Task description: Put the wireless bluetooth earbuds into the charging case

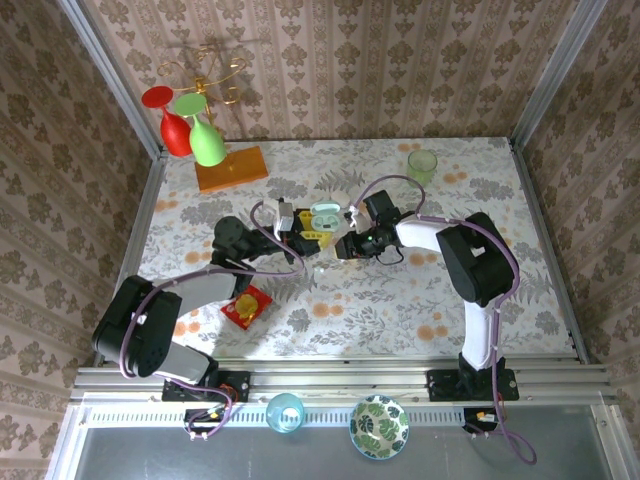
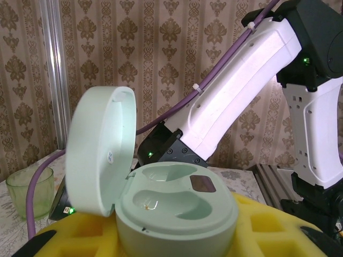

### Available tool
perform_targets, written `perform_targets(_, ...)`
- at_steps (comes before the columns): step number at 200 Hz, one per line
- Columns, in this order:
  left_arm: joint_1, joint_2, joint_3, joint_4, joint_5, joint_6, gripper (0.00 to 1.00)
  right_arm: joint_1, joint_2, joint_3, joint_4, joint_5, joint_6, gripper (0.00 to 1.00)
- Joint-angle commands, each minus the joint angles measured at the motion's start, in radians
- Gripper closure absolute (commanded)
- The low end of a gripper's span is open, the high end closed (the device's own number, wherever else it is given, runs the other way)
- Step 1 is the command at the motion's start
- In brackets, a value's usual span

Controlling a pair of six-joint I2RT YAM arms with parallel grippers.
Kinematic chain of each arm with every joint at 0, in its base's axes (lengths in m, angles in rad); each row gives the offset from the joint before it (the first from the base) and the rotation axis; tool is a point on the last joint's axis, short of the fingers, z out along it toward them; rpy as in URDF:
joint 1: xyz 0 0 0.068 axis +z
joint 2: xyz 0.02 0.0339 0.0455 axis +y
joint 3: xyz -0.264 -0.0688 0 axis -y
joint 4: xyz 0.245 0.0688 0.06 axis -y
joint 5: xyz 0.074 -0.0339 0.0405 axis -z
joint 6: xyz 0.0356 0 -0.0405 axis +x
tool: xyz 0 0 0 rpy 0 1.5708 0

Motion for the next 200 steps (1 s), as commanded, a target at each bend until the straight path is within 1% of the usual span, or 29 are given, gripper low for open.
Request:
perform_targets(1, -0.003, 0.0, 0.03, 0.038, 0.02, -0.023, 0.78, -0.006, -0.007, 0.012, -0.043, 0.034, -0.001, 0.71)
perform_targets(25, -0.003, -0.001, 0.027, 0.039, 0.019, -0.024, 0.78, -0.005, -0.002, 0.015, -0.048, 0.036, 0.0, 0.73)
perform_targets(43, -0.003, -0.001, 0.025, 0.038, 0.02, -0.023, 0.78, -0.007, -0.006, 0.01, -0.042, 0.036, 0.007, 0.76)
perform_targets(53, -0.003, 0.0, 0.025, 0.039, 0.018, -0.023, 0.78, -0.006, -0.011, 0.004, -0.038, 0.037, 0.012, 0.8)
perform_targets(72, -0.003, 0.002, 0.024, 0.038, 0.018, -0.021, 0.78, -0.006, -0.022, -0.009, -0.019, 0.036, 0.024, 0.81)
perform_targets(102, -0.003, 0.005, 0.023, 0.038, 0.016, -0.021, 0.78, -0.005, -0.051, -0.046, 0.051, 0.046, 0.094, 0.85)
perform_targets(128, -0.003, 0.001, 0.019, 0.038, 0.013, -0.019, 0.78, -0.006, -0.116, -0.127, 0.138, 0.13, 0.179, 0.84)
perform_targets(149, -0.001, 0.001, 0.018, 0.038, 0.013, -0.016, 0.78, -0.005, -0.18, -0.195, 0.155, 0.222, 0.236, 0.84)
perform_targets(170, -0.001, 0.005, 0.019, 0.039, 0.016, -0.014, 0.78, -0.005, -0.217, -0.25, 0.176, 0.209, 0.273, 0.82)
perform_targets(200, -0.002, 0.007, 0.021, 0.038, 0.018, -0.014, 0.78, -0.006, -0.235, -0.271, 0.157, 0.182, 0.291, 0.78)
